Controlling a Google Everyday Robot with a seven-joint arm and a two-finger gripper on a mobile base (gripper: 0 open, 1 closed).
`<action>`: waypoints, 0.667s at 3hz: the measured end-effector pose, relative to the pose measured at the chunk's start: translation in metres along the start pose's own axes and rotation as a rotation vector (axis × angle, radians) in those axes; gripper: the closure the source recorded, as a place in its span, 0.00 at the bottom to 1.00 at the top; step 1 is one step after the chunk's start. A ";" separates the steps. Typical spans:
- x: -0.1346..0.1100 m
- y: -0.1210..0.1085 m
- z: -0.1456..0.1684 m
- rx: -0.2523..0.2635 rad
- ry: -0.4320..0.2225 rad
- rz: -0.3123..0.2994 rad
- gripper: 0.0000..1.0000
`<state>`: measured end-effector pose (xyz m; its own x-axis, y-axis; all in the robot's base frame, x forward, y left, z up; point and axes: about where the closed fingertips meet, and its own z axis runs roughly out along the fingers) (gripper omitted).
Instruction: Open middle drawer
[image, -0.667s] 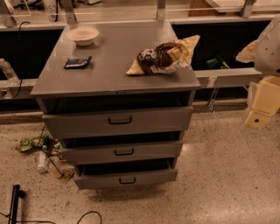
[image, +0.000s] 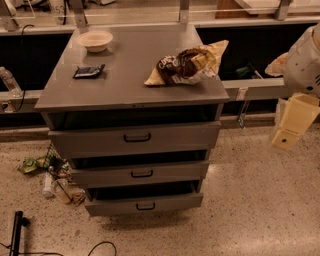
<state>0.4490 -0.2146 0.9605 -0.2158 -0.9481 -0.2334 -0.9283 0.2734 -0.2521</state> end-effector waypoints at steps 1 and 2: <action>0.007 -0.002 0.060 -0.030 -0.078 -0.004 0.00; 0.003 -0.014 0.152 -0.017 -0.200 -0.103 0.00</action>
Offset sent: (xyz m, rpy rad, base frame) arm 0.0990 0.0284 -0.2048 0.2077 -0.1533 0.2851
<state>0.5075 -0.1967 0.8201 -0.0574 -0.9194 -0.3890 -0.9477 0.1727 -0.2684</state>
